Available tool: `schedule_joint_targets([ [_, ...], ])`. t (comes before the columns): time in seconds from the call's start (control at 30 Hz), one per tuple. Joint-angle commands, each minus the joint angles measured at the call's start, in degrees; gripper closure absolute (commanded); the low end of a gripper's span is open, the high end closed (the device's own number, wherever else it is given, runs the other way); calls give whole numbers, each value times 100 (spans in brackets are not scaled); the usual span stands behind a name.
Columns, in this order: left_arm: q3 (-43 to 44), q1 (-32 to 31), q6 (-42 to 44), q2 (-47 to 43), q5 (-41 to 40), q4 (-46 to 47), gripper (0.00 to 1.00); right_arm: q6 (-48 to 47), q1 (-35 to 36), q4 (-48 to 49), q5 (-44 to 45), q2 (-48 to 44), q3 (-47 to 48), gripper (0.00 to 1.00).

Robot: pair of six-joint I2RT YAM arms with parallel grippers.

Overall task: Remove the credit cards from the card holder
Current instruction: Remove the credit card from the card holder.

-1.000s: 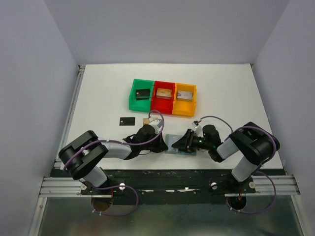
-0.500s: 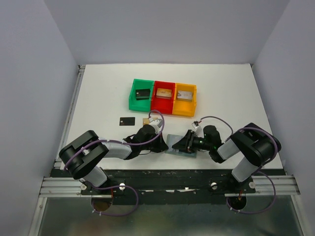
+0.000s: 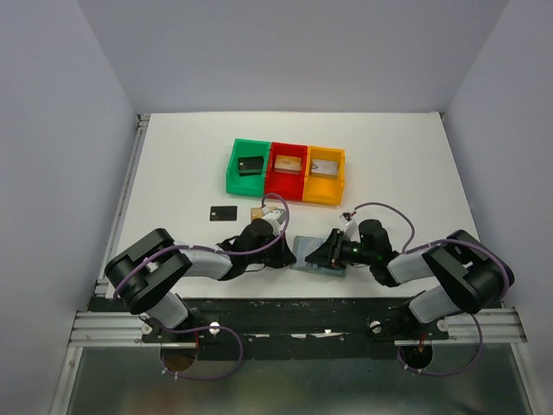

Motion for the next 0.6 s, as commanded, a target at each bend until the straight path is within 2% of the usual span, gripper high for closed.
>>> schedule_joint_targets([
  [0.0, 17, -32, 38, 193, -134, -397, 100, -306, 11, -520, 218, -274, 88, 60],
  [0.57, 26, -32, 11, 210, -195, -468, 100, -930, -6, -2111, 605, -1118, 387, 63],
])
